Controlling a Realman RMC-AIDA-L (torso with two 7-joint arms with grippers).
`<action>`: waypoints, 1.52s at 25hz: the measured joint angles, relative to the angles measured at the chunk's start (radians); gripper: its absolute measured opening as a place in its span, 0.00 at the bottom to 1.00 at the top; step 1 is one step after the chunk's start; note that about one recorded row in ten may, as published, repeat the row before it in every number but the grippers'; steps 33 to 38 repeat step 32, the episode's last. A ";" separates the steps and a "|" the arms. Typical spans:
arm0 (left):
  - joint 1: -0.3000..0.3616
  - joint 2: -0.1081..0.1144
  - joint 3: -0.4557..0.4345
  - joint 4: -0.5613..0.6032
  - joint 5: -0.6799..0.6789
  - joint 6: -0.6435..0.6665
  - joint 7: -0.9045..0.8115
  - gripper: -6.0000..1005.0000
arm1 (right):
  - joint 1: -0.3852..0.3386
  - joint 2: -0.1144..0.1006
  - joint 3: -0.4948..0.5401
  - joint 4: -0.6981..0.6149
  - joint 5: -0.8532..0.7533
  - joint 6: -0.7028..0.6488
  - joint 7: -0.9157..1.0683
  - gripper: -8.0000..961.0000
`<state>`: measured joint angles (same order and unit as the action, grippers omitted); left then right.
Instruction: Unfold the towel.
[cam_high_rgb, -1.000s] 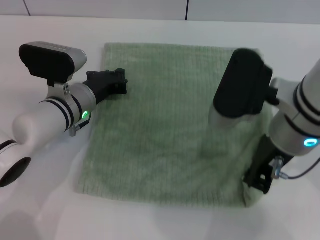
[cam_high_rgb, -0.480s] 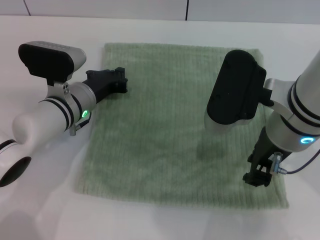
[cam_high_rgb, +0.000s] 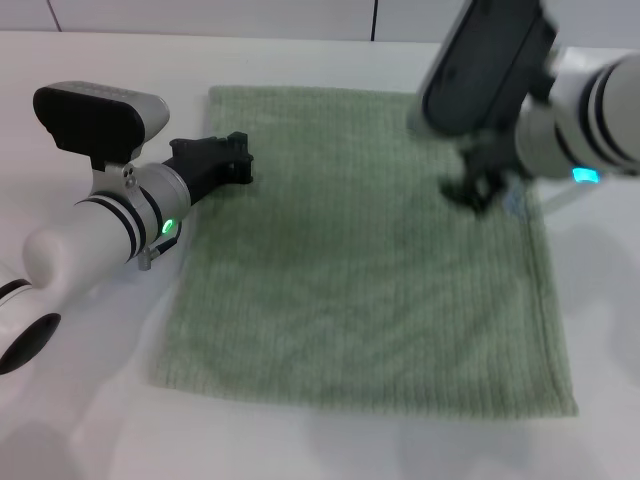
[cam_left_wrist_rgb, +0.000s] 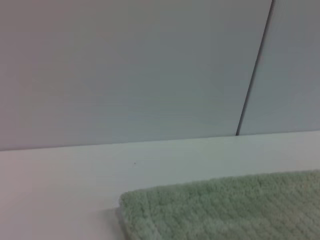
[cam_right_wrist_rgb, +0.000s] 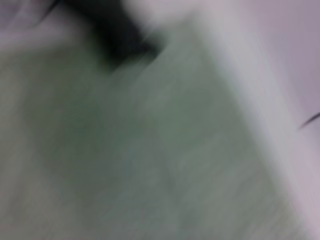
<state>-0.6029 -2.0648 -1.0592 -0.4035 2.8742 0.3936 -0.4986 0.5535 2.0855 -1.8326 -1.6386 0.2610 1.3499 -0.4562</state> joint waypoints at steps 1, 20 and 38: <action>0.000 0.000 0.000 0.000 0.000 0.000 0.000 0.01 | -0.025 0.000 0.008 0.001 -0.003 -0.102 0.000 0.39; 0.212 0.003 -0.186 0.054 -0.001 0.607 0.054 0.02 | -0.283 0.002 -0.304 0.633 0.223 -2.064 0.040 0.40; 0.246 0.005 -0.216 0.094 -0.005 0.754 0.056 0.24 | -0.272 -0.004 -0.237 0.726 0.241 -2.105 0.168 0.41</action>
